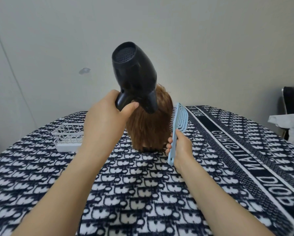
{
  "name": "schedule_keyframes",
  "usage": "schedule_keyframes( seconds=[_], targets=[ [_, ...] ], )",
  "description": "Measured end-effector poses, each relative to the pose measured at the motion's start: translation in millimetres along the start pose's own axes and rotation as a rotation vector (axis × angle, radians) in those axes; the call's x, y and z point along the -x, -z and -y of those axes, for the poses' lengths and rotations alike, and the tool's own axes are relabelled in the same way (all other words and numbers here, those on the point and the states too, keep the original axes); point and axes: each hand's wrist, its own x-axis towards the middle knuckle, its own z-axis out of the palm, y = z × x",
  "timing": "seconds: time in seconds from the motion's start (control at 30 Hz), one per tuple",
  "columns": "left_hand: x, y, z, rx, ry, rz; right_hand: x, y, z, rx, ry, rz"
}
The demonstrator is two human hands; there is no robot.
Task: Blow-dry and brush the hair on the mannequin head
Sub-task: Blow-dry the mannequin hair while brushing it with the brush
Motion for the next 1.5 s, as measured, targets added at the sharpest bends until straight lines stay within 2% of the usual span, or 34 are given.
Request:
schedule_keyframes(
  seconds=[0.2,0.47,0.63,0.77,0.9,1.03,1.2,1.27,1.37,1.5],
  targets=[
    [2,-6,-3,-0.031,-0.033,-0.039,-2,2,2,-0.01,0.007,-0.016],
    [4,-12,-5,-0.013,-0.054,-0.013,-2,2,1,-0.016,0.004,-0.015],
    [2,-7,-1,-0.086,-0.063,-0.093,0,4,3,-0.008,0.001,-0.016],
    [-1,0,4,-0.239,-0.049,-0.132,3,1,3,0.008,0.006,0.01],
    [1,4,7,-0.114,-0.017,-0.082,5,-4,2,-0.004,0.002,0.025],
    [2,10,11,-0.171,-0.015,-0.114,7,-8,-1,0.007,0.01,0.033],
    [2,17,14,-0.086,0.033,-0.05,6,-9,-1,0.013,0.023,0.039],
    [3,18,14,-0.145,0.008,-0.067,5,-10,1,0.034,0.063,0.049],
    [4,20,14,-0.125,0.003,-0.098,-1,-13,12,0.267,0.265,0.064],
    [4,25,12,-0.042,0.036,-0.134,-13,-23,51,0.918,0.704,0.007]
  ],
)
